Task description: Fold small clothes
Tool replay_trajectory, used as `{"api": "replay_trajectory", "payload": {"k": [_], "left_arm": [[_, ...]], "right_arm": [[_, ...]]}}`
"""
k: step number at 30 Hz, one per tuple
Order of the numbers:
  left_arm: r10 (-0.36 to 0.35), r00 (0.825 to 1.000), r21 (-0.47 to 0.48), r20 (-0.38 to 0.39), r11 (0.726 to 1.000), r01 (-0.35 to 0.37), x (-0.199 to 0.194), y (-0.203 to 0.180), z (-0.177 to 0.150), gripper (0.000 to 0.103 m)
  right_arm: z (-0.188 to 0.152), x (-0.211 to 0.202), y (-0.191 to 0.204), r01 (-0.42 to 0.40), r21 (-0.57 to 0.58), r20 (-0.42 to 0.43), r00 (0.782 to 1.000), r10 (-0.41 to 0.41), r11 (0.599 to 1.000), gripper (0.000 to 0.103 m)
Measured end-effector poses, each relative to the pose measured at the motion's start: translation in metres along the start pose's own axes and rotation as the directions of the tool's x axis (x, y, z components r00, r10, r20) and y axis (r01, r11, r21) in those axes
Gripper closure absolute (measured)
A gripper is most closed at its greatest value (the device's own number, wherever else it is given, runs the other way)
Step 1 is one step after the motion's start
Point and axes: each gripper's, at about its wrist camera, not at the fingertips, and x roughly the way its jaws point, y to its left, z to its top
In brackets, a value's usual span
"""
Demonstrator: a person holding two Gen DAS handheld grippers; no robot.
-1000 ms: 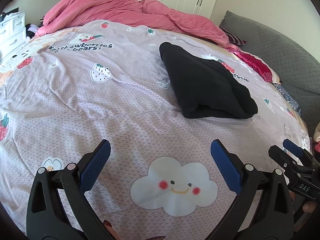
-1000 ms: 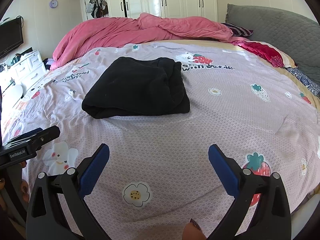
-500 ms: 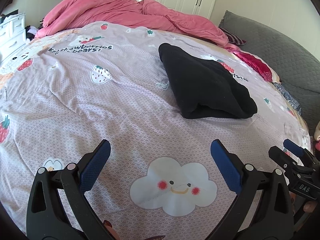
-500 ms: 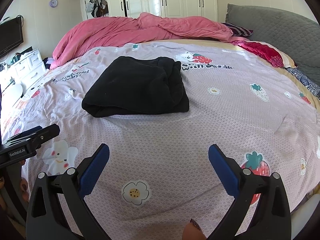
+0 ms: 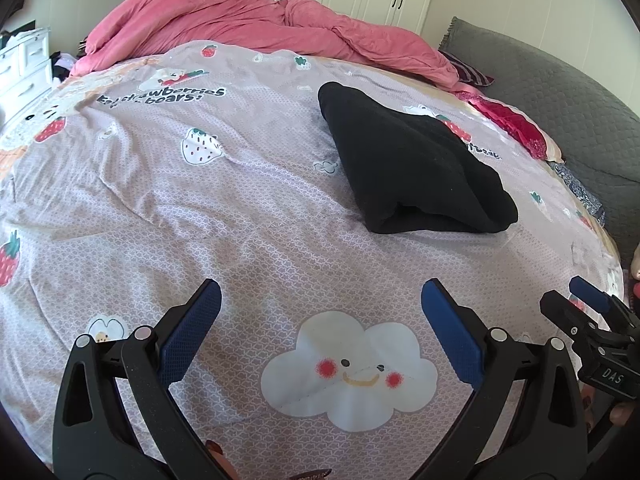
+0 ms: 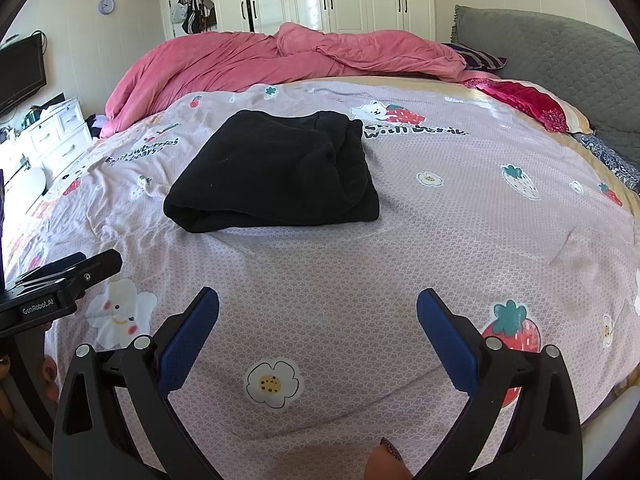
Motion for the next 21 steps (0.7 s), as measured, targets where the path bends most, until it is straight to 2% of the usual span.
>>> {"api": "replay_trajectory", "payload": {"k": [21], "left_arm": [[-0.002, 1.000, 0.004, -0.011, 1.000, 0.002, 0.0008, -0.0008, -0.0008, 0.009]], "right_arm": [[-0.0027, 0.0013, -0.0016, 0.008, 0.008, -0.009, 1.000, -0.008, 1.000, 0.004]]}}
